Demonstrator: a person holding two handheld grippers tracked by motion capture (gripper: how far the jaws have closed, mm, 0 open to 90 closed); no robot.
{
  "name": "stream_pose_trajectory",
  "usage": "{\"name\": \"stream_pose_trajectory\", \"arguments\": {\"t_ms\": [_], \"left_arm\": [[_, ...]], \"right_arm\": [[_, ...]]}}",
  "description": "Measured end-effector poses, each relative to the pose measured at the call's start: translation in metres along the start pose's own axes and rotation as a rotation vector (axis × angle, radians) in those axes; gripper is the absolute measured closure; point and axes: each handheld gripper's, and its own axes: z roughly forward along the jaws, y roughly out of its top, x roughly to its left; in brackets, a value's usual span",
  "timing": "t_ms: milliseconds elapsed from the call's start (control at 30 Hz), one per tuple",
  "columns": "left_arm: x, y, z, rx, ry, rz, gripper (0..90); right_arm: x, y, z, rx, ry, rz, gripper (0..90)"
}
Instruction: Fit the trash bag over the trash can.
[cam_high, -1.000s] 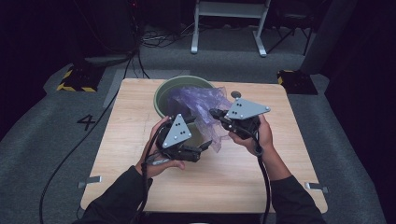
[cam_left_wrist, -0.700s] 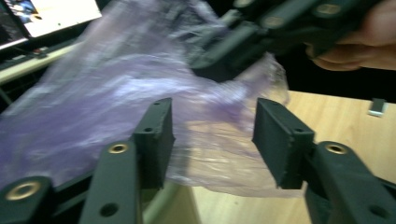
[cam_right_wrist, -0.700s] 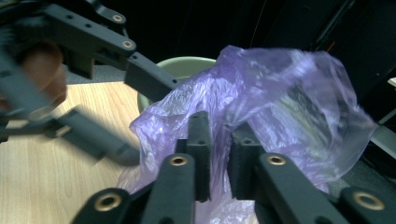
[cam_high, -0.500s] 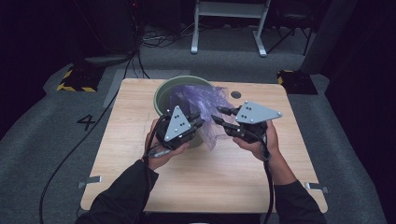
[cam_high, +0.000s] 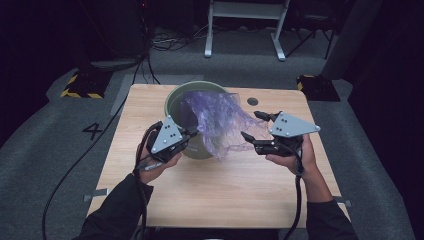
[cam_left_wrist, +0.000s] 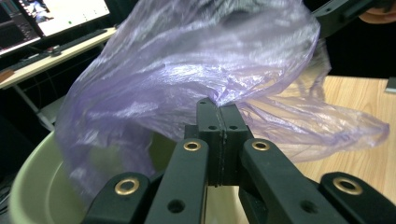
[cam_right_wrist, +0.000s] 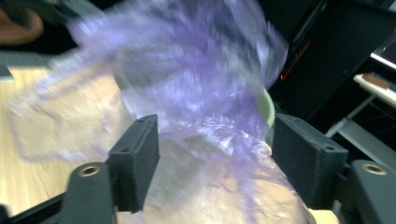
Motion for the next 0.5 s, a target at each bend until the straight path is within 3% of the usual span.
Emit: {"name": "stream_pose_trajectory", "arguments": {"t_ms": [167, 267, 400, 500], "left_arm": [[0.000, -0.010, -0.010, 0.025, -0.011, 0.020, 89.6], [0.002, -0.017, -0.014, 0.038, -0.013, 0.015, 89.6], [0.005, -0.028, -0.017, 0.053, -0.009, 0.009, 89.6], [0.005, -0.038, -0.019, 0.073, -0.005, 0.005, 89.6]], "right_arm": [[0.002, -0.004, 0.014, 0.062, -0.021, -0.065, 43.3], [0.001, -0.006, 0.021, 0.087, -0.028, -0.082, 57.4], [-0.004, -0.007, 0.027, 0.102, -0.046, -0.057, 77.9], [-0.010, -0.008, 0.031, 0.124, -0.071, -0.027, 85.3]]}}
